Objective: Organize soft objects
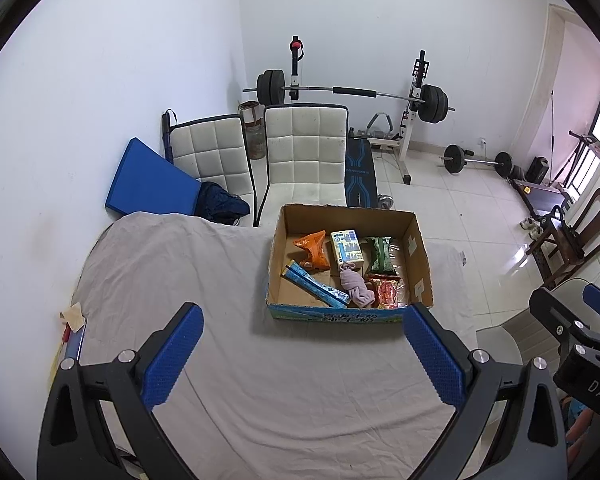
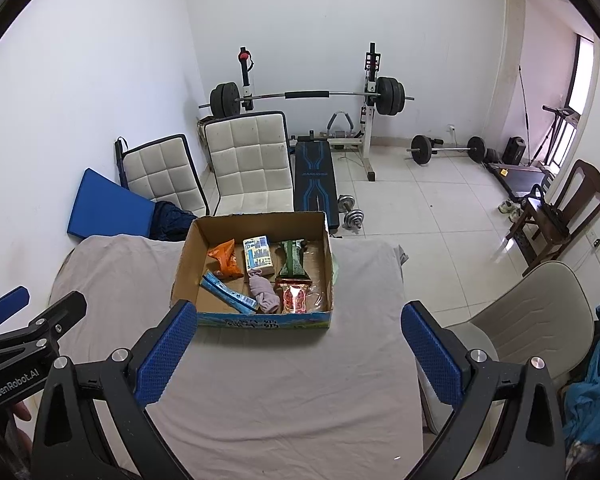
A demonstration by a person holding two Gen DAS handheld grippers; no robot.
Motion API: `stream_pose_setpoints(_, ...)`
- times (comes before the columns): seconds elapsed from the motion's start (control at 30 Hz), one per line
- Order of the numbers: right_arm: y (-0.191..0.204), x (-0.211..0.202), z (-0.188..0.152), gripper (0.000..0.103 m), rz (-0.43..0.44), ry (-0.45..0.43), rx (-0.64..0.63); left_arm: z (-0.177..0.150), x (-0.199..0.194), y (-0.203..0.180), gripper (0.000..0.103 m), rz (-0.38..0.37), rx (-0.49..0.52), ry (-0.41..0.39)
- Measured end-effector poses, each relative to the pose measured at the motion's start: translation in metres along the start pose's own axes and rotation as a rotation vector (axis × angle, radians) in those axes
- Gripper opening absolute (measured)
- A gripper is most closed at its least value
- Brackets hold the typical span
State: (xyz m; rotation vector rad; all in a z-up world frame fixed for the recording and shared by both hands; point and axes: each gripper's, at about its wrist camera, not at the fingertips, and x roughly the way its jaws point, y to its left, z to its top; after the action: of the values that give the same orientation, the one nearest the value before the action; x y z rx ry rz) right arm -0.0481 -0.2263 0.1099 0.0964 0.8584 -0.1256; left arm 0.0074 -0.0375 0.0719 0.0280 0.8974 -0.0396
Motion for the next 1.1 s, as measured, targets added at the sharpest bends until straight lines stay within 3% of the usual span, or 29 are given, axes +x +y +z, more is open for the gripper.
stream_pose_setpoints(1.1,-0.01,-0.001,-0.007,0.103,0.005,-0.006,-0.003,0.0,0.0,-0.001,0.103,-0.002,0.001,-0.003)
